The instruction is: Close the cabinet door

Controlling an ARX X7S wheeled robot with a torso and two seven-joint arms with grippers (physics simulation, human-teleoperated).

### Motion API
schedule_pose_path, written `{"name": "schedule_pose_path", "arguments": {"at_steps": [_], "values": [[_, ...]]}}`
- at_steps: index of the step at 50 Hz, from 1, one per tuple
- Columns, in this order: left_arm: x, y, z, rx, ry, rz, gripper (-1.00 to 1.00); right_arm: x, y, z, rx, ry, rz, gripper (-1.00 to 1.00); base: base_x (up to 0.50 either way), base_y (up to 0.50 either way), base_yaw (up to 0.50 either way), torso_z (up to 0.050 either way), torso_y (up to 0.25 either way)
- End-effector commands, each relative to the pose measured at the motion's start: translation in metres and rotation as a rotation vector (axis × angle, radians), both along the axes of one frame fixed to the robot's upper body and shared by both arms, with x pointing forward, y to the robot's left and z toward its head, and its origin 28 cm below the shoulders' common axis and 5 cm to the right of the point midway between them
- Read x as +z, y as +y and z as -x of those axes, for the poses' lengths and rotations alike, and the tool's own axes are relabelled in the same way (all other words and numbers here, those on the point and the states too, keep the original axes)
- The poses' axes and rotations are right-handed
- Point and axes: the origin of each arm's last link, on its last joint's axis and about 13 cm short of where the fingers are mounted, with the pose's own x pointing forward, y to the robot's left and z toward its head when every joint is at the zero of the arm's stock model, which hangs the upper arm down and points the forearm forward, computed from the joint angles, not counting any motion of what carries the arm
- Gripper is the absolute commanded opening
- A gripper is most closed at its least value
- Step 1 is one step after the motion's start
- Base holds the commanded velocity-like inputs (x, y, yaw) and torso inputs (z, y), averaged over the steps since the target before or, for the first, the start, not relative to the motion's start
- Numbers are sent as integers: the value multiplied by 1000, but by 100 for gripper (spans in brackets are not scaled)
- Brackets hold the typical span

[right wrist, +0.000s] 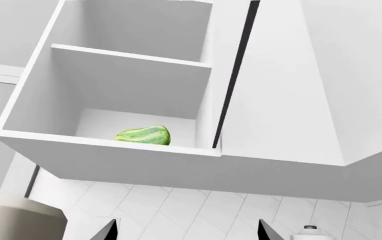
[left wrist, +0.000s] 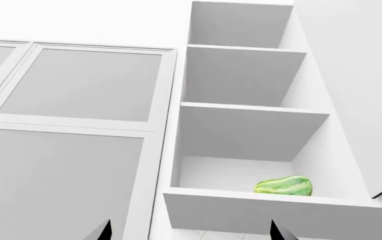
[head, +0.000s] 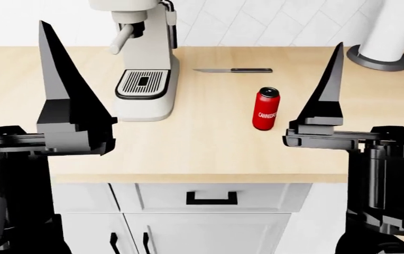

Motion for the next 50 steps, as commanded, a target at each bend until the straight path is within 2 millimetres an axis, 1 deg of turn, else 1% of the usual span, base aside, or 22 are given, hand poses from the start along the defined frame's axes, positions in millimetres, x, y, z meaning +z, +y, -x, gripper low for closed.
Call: {"name": "schedule_pose_path", "arguments": {"at_steps": [1, 28, 32, 42, 47, 50], "values": [[3, 0, 2, -3, -18, 0, 100, 1, -1, 2, 32, -10, -14, 100, 500, -203, 0, 0, 0], [4, 1, 2, -1, -22, 0, 100, -3, 0, 0, 65, -4, -23, 100, 500, -204, 0, 0, 1], [5, 1, 2, 0, -23, 1, 100, -5, 1, -1, 49, -12, -6, 100, 110, -11, 0, 0, 6], [5, 2, 2, 0, -24, 2, 100, -7, 2, -2, 78, 4, -5, 100, 12, 0, 0, 0, 0], [5, 2, 2, 1, -23, 2, 100, -7, 2, -3, 65, 6, -6, 100, 500, 0, 0, 0, 0], [5, 2, 2, 1, -23, 2, 100, -7, 2, -3, 68, 4, -3, 100, 40, 0, 0, 0, 4]]}}
